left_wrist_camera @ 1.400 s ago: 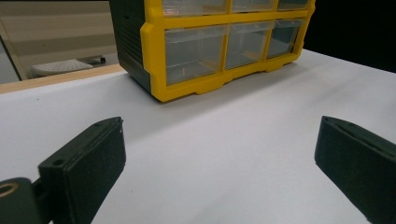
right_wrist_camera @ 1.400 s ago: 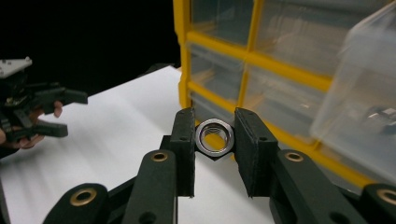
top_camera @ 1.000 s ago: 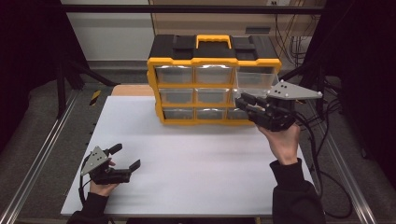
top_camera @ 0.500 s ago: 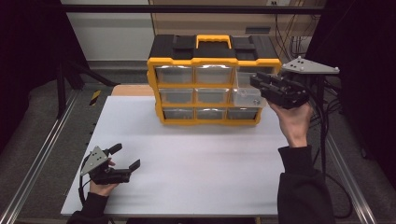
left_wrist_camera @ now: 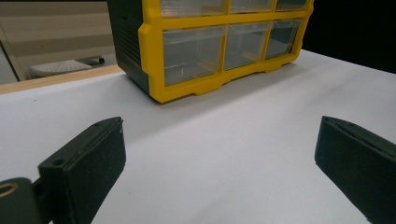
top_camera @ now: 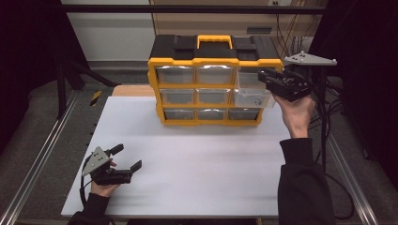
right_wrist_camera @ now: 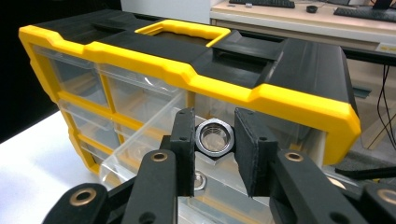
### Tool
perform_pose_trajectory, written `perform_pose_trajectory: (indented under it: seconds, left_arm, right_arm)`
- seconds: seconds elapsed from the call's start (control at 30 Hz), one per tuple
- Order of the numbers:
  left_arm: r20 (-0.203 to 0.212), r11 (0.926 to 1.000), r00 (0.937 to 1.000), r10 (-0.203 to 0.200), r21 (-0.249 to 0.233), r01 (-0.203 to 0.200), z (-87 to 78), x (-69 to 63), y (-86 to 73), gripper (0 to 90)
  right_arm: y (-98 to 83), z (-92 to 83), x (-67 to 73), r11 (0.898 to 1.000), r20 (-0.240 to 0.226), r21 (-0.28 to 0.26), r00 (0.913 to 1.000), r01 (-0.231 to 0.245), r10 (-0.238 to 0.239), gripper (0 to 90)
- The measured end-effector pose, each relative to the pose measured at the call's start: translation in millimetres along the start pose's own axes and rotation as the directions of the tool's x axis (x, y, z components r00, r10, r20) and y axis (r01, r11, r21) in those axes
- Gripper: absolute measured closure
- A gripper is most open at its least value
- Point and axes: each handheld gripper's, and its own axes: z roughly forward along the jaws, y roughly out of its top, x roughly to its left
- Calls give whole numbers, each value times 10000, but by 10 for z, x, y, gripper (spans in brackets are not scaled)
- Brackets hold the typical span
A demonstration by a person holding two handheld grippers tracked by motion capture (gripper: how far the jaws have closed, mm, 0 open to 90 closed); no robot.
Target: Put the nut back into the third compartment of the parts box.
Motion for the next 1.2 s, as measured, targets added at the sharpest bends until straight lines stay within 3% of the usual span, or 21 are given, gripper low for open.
perform_pose_trajectory:
  seconds: [0.23,0.53,0.63,0.8,0.87,0.93,0.97,1.1,1.2]
  left_arm:
    - [-25,10000,10000,-7,9,7,-6,9,-3,17]
    - [-45,10000,10000,-17,6,17,-8,10,-3,18]
    - [-43,10000,10000,-28,12,28,-8,12,-5,17]
    - [-53,10000,10000,-37,5,37,-8,13,-5,17]
    - [-60,10000,10000,-31,6,31,-9,12,-5,17]
    - [-76,10000,10000,-27,-2,27,-10,12,-4,17]
    - [-83,10000,10000,-25,-9,25,-11,12,-4,16]
    - [-104,10000,9999,-6,-45,5,-16,10,-3,15]
    - [-101,10000,9999,-21,-56,21,-16,13,-4,15]
  right_arm:
    - [-60,90,-64,9978,455,669,9990,13,-43,702]
    - [-93,112,-104,9906,535,1370,9985,-5,-69,681]
    - [-93,67,-104,9954,529,959,9986,-27,-24,624]
    - [-93,-113,-36,9993,260,-121,9990,357,-354,383]
    - [-121,-198,21,9962,-12,-760,9991,422,-424,273]
    - [-196,-303,115,9832,-145,-1678,9971,714,-749,170]
    - [-232,-342,161,9797,-163,-1869,9969,720,-763,129]
    - [-448,-425,307,9731,-476,-2224,9962,608,-731,27]
    - [-671,-424,389,9743,-609,-2186,9957,550,-698,5]
